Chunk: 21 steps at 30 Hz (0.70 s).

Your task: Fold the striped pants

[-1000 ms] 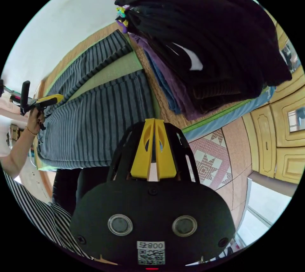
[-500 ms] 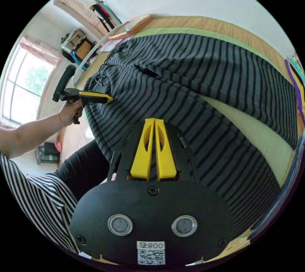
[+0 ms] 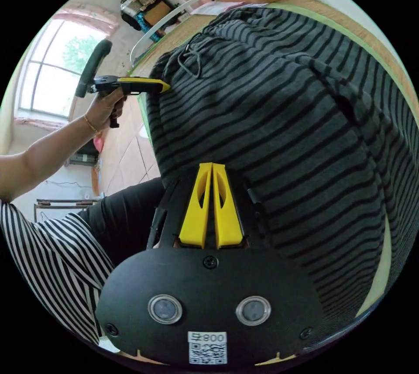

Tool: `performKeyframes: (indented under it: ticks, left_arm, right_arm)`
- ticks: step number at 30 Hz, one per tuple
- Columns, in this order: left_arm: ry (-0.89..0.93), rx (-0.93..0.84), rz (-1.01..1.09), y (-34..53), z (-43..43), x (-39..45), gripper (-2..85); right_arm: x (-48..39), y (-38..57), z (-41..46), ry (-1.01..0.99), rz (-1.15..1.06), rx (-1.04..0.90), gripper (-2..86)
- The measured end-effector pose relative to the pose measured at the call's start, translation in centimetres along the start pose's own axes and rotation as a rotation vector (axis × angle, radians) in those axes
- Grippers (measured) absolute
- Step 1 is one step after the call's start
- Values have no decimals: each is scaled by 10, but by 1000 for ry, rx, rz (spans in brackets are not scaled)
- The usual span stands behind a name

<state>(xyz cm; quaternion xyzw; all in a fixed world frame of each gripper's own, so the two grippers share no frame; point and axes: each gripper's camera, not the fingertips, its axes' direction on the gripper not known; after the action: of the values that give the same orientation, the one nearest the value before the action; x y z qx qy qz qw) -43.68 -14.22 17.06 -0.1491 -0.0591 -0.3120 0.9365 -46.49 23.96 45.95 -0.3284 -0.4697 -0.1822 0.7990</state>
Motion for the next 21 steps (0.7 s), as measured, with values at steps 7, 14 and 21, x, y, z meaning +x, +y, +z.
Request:
performKeyframes:
  ticks: [7,14,21]
  left_arm:
    - [92,41,17,27,-42,-47,7]
    - [282,293,141,-43,-109,-91,59]
    - [126,213,259,-156,-135,-114,75]
  right_arm:
    - [-19,-33,-48,17,-7,16,3]
    - [6,-89,-157,10,24,144,9]
    - [80,-186,-283,251,74,257,49]
